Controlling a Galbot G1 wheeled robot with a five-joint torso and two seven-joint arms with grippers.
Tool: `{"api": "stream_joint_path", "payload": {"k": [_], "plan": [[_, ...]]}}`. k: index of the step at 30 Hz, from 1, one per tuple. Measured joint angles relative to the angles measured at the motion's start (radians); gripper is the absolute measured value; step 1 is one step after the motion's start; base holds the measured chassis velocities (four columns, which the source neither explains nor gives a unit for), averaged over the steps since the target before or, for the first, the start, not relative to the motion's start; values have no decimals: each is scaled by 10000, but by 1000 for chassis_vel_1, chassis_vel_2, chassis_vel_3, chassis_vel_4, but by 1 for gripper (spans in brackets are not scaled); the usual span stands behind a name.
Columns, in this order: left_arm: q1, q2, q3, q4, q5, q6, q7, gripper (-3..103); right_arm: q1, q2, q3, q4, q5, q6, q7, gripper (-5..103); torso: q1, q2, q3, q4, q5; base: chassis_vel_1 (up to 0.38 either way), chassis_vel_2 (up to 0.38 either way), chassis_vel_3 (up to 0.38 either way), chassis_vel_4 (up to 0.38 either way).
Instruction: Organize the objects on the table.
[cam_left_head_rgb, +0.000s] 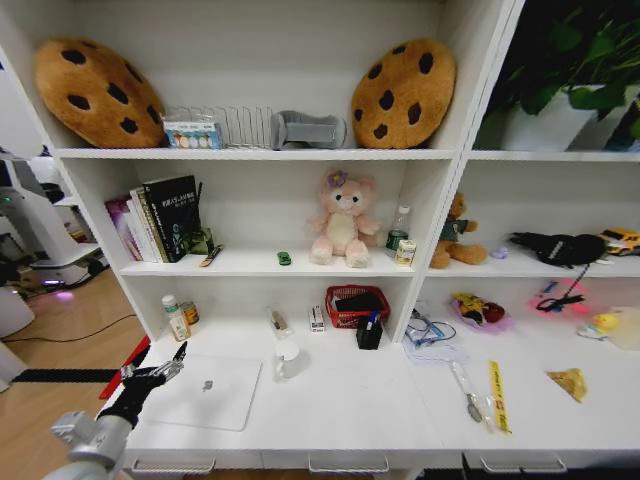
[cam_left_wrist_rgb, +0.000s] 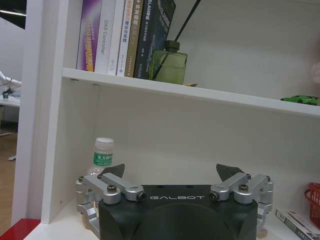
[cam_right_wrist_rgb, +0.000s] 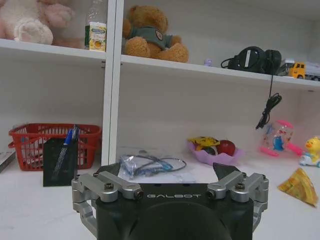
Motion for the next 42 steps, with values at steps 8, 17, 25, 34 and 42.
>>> {"api": "stream_joint_path", "payload": {"k": [8,17,25,34,42], "plan": [[0,0,0,0,0,0,2,100,2359,-1811,1031,-310,1923,-1615,-1843,100,1,-2,1,5,3,0,0,0,0],[0,0,0,0,0,0,2,100,3308,-2404,1137,-924,2159,-1947,-2374,100,2,-2,1,1,0,0,0,0,0],[0,1,0,-1,0,0,1,100,3469,-2392,1186,-1276,2415,-1902,-2310,100,2,-1,0,0,0,-63,-72,58,66],[0,1,0,0,0,0,1,100,3486,-2253,1210,-1623,2434,-1736,-2301,100,2,-1,-1,-1,1,-95,-93,101,100],[0,1,0,0,0,0,1,100,3562,-2359,1358,-1816,2580,-1731,-2265,100,1,0,-1,2,-1,-51,-50,54,64]]}}
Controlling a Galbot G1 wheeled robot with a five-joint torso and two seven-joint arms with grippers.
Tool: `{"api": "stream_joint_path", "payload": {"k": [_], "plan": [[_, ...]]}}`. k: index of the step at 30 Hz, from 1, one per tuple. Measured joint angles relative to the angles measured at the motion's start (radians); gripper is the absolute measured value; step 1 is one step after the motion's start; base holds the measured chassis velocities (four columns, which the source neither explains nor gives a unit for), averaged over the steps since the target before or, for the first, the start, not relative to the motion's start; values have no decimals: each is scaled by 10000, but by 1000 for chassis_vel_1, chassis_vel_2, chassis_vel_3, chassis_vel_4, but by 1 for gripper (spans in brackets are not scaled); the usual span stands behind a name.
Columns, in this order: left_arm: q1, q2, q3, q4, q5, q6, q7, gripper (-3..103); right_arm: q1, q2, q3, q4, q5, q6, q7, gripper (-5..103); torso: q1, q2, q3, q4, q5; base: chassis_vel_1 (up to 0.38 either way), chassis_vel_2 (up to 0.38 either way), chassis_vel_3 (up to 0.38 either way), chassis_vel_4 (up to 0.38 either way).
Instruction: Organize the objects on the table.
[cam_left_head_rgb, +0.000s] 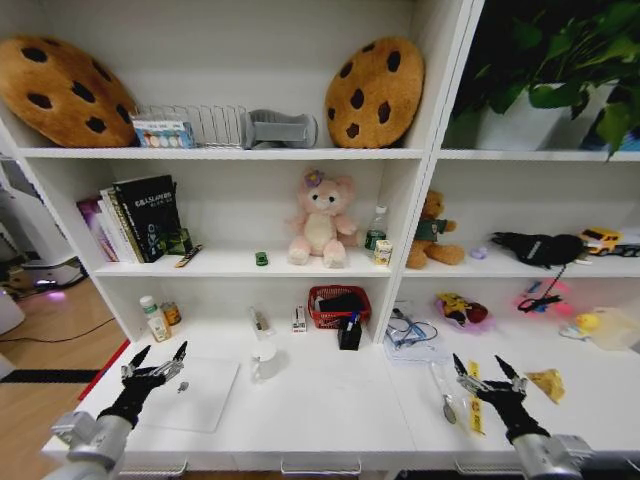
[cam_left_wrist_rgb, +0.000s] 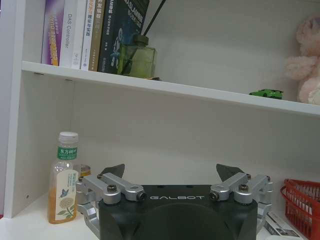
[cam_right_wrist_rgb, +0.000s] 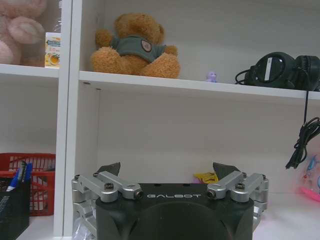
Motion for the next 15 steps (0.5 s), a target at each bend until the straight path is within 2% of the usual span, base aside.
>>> {"api": "stream_joint_path", "payload": {"k": [15], "plan": [[0,0,0,0,0,0,0,100,156,5,186,-914,-186,178,439,100,-1,0,1,-2,2,-87,-88,81,83]]}}
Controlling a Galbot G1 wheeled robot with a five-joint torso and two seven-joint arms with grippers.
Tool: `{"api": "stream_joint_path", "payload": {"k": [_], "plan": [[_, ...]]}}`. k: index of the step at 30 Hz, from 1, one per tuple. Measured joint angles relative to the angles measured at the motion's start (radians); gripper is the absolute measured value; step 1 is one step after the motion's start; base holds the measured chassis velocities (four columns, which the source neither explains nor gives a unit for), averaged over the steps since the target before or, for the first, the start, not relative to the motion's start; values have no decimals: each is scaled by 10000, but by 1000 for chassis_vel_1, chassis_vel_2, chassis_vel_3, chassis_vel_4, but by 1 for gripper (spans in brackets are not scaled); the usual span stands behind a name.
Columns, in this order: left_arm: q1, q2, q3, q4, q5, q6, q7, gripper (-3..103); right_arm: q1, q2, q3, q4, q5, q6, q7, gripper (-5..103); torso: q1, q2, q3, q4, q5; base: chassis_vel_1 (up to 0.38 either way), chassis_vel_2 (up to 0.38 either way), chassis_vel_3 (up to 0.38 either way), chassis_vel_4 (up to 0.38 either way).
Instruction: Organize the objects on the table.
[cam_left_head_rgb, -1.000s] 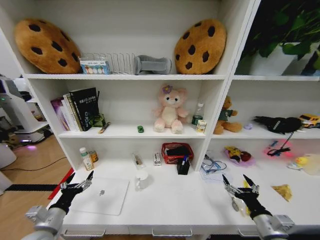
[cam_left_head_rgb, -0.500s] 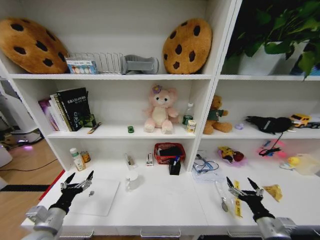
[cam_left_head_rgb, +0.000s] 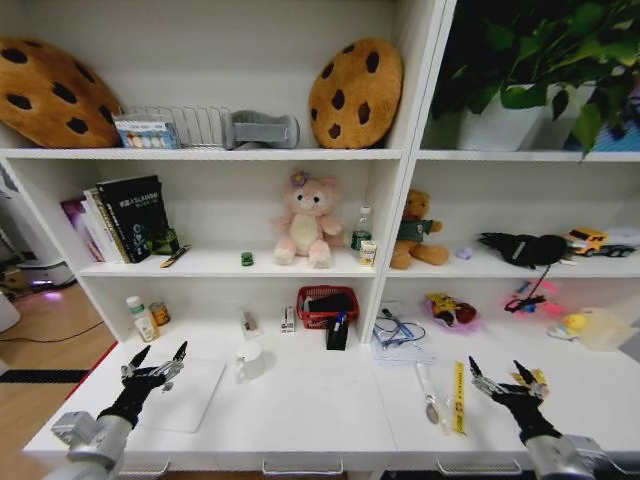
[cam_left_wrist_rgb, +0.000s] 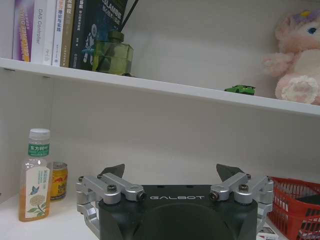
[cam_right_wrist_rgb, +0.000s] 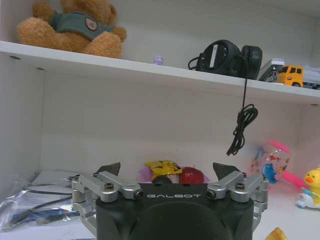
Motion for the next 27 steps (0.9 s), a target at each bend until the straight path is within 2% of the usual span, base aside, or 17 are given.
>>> {"api": "stream_joint_path", "payload": {"k": [22,27], "plan": [[0,0,0,0,0,0,0,100,350,-109,319,-781,381,23,311,100,0,0,1,1,2,-72,-63,70,70],[0,0,0,0,0,1,0,100,838,-166,323,-1119,746,-533,713,100,0,0,0,0,-4,-10,-9,2,6]]}}
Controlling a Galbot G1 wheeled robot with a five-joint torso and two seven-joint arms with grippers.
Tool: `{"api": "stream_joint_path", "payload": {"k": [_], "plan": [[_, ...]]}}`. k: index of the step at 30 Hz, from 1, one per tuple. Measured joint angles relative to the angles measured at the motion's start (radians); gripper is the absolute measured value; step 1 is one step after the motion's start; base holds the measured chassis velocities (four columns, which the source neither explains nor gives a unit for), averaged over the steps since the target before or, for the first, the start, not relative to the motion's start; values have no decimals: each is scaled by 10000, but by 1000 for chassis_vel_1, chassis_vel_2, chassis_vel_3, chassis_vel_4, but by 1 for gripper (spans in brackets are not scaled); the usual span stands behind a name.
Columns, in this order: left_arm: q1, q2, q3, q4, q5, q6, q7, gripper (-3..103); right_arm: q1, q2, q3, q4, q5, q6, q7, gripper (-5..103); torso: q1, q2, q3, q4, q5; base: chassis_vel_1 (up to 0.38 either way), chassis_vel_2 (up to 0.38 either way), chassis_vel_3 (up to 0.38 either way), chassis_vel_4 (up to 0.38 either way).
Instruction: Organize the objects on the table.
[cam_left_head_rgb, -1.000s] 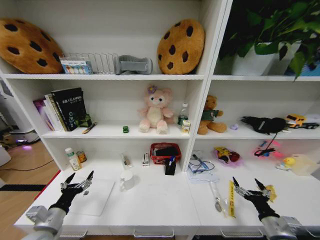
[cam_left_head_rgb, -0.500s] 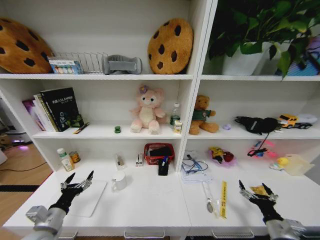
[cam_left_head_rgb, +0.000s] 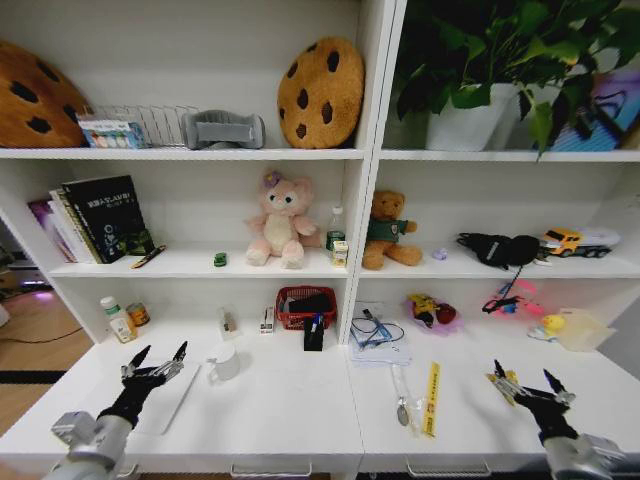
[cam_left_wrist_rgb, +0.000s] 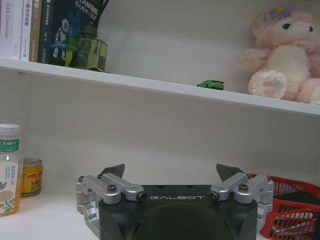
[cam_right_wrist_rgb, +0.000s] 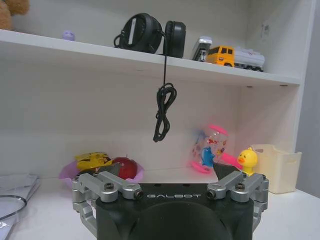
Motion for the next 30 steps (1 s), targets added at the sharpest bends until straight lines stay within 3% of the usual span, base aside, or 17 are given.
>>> {"api": "stream_joint_path", "payload": {"k": [8,19,30], "plan": [[0,0,0,0,0,-1,0,100,1083,-371,-361,-1247,181,-759,466,100,0,-1,1,1,3,0,0,0,0],[0,0,0,0,0,0,-1,100,2197,-727,-1196,-3232,1,-881,497,102,0,0,1,-1,2,0,0,0,0],[0,0,0,0,0,0,-1,100,2722,-796,-1782,-3799,-260,-817,432,61,1,0,1,1,2,0,0,0,0]]}}
